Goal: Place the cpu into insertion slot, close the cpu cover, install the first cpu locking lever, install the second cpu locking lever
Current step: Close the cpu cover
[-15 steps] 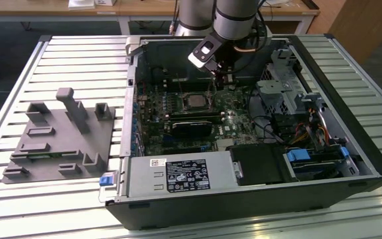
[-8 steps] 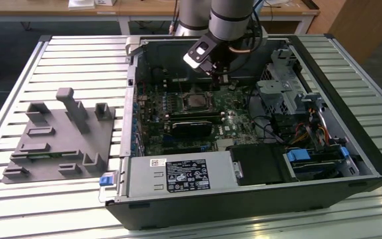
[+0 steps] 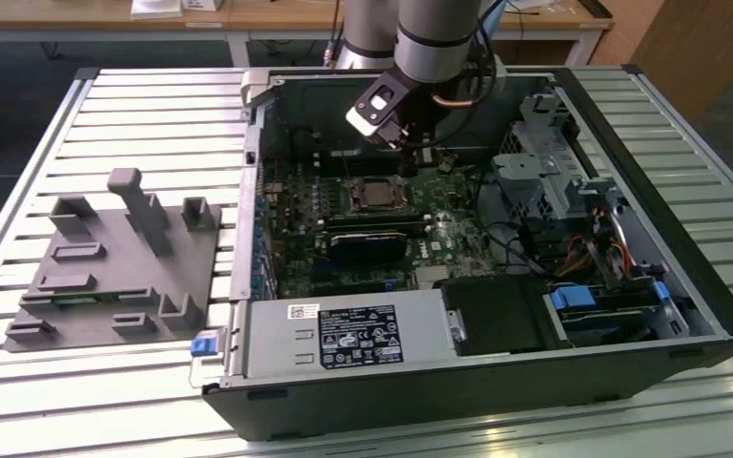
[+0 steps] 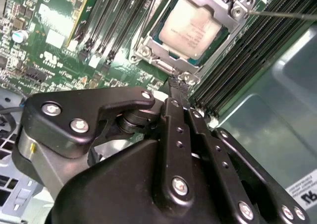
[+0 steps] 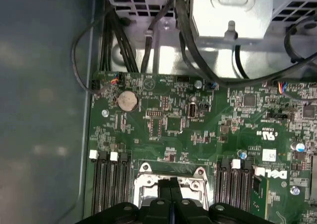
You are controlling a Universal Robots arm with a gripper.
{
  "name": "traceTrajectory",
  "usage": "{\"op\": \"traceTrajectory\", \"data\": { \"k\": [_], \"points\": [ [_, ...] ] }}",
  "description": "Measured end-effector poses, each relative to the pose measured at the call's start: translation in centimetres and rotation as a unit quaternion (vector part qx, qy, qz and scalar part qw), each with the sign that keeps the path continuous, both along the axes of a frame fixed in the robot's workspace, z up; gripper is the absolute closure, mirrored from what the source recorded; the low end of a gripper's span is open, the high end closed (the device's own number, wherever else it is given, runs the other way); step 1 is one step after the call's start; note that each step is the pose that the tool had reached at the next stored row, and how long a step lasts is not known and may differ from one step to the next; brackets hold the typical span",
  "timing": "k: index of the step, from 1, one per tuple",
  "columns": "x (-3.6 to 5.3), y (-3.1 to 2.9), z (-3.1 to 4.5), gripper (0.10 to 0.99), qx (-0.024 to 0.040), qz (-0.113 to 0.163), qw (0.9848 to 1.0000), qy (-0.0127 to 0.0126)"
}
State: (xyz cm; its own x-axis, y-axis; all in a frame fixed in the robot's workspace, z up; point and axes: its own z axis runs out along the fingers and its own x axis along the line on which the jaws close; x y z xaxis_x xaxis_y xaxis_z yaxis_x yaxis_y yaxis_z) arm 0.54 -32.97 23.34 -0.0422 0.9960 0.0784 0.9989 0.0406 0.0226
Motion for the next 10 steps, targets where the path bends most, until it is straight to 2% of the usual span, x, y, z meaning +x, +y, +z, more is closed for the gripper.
{"op": "traceTrajectory", "data": {
  "k": [7,10],
  "points": [
    [-1.37,0.01,-0.33,0.965,0.0001,0.0,1.0,0.0001],
    [-1.46,-0.08,-0.78,0.965,0.0,0.0,1.0,0.0034]
  ]
}}
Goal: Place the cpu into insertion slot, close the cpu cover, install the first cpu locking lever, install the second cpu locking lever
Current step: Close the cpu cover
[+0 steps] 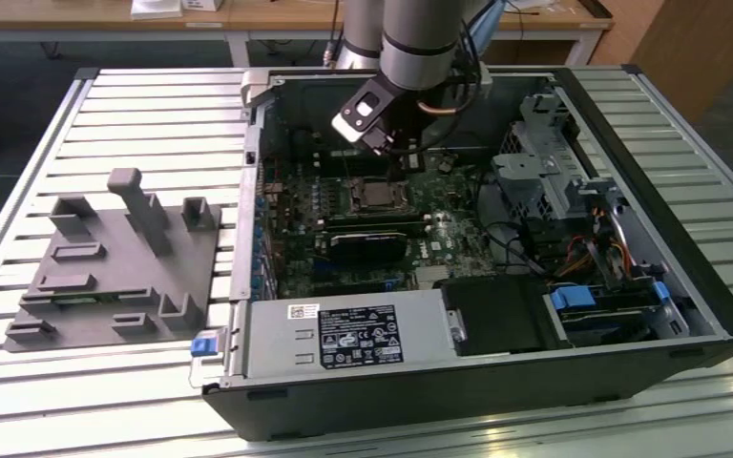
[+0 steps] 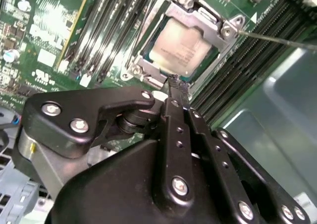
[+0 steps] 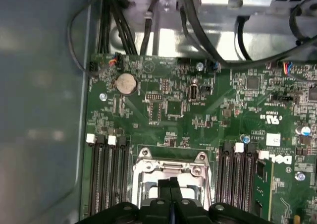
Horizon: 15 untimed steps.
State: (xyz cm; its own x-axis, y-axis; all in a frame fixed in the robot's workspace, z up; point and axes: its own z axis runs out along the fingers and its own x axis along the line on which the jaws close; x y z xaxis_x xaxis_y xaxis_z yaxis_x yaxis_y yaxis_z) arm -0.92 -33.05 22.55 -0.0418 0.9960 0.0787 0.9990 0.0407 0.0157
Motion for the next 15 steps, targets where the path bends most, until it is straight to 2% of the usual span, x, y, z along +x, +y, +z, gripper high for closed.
{"op": "traceTrajectory", "data": {
  "k": [4,9,15],
  "points": [
    [-0.44,-0.06,-0.54,0.965,0.0,0.0,1.0,0.003],
    [-1.79,-0.06,-0.83,0.965,0.0,0.0,1.0,0.0033],
    [-2.56,-0.06,-1.16,0.965,0.0,0.0,1.0,0.0033]
  ]
}}
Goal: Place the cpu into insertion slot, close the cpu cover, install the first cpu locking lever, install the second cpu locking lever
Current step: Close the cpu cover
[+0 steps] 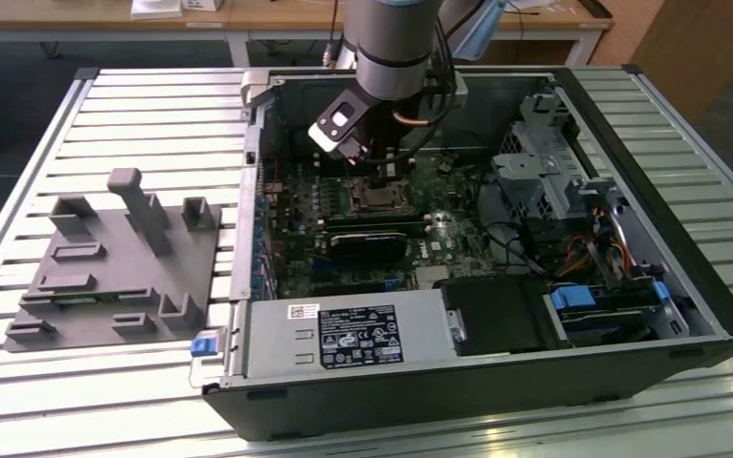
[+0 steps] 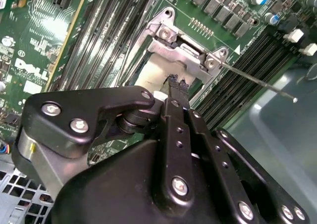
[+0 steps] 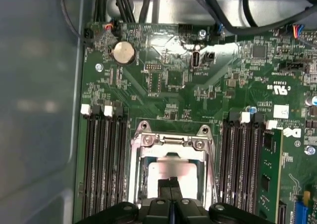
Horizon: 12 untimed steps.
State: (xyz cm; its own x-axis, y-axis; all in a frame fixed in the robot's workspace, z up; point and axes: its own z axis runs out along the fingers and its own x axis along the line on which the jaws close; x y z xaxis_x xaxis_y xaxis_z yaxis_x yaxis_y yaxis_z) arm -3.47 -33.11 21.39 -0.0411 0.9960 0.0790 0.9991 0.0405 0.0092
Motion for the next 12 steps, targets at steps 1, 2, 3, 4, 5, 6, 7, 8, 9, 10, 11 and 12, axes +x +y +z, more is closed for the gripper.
{"op": "traceTrajectory", "data": {
  "k": [1,2,3,4,5,6,7,8,9,10,11,12],
  "points": [
    [-0.07,0.0,-0.06,0.965,0.0,0.0,1.0,0.0],
    [-0.16,0.0,-0.11,0.965,0.0,0.0,1.0,0.0],
    [-0.25,0.0,-0.17,0.965,0.0,0.0,1.0,0.0],
    [-0.37,-0.01,-0.2,0.965,-0.0001,0.0,1.0,0.0001],
    [-0.49,-0.01,-0.23,0.965,-0.0001,0.0,1.0,0.0001],
    [-0.61,0.0,-0.27,0.965,0.0,0.0,1.0,0.0001],
    [-0.75,0.0,-0.3,0.965,0.0,0.0,1.0,0.0],
    [-0.87,0.0,-0.34,0.965,0.0,0.0,1.0,0.0001],
    [-0.96,0.0,-0.38,0.965,0.0,0.0,1.0,0.0],
    [-1.06,0.0,-0.43,0.965,0.0,0.0,1.0,0.0],
    [-1.15,0.0,-0.48,0.965,0.0,0.0,1.0,0.0],
    [-1.21,0.0,-0.54,0.965,0.0,0.0,1.0,0.0]
  ]
}}
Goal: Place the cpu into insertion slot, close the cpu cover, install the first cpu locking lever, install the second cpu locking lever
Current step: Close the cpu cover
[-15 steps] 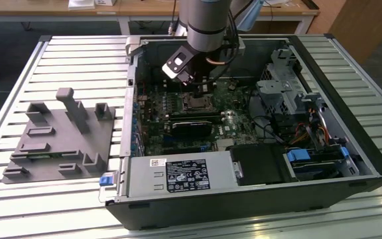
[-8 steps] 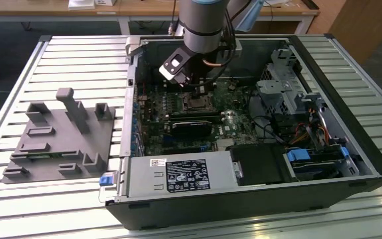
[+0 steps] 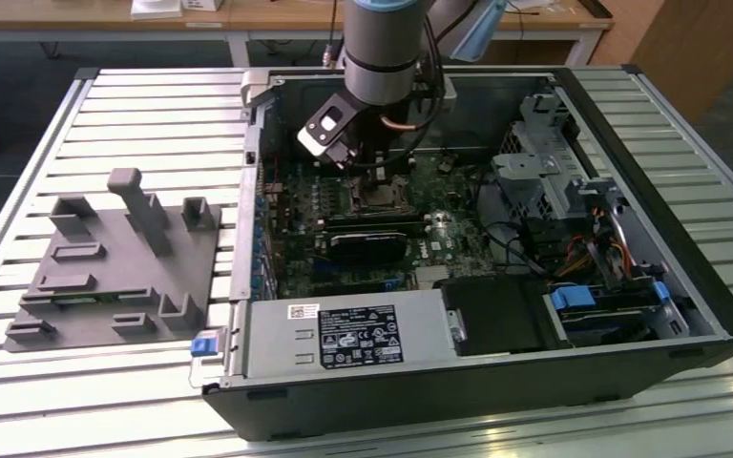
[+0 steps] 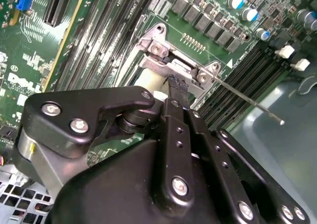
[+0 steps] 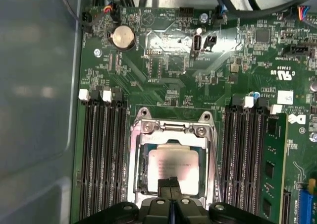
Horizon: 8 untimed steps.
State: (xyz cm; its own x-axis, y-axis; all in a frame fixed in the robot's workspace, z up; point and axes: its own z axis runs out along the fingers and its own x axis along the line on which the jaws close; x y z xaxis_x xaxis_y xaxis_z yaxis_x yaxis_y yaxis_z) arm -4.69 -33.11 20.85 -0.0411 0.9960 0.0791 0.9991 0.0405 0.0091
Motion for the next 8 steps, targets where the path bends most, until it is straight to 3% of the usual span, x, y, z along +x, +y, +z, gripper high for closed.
{"op": "traceTrajectory", "data": {
  "k": [8],
  "points": [
    [-0.07,0.0,-0.36,0.965,-0.0001,0.0,1.0,0.0003]
  ]
}}
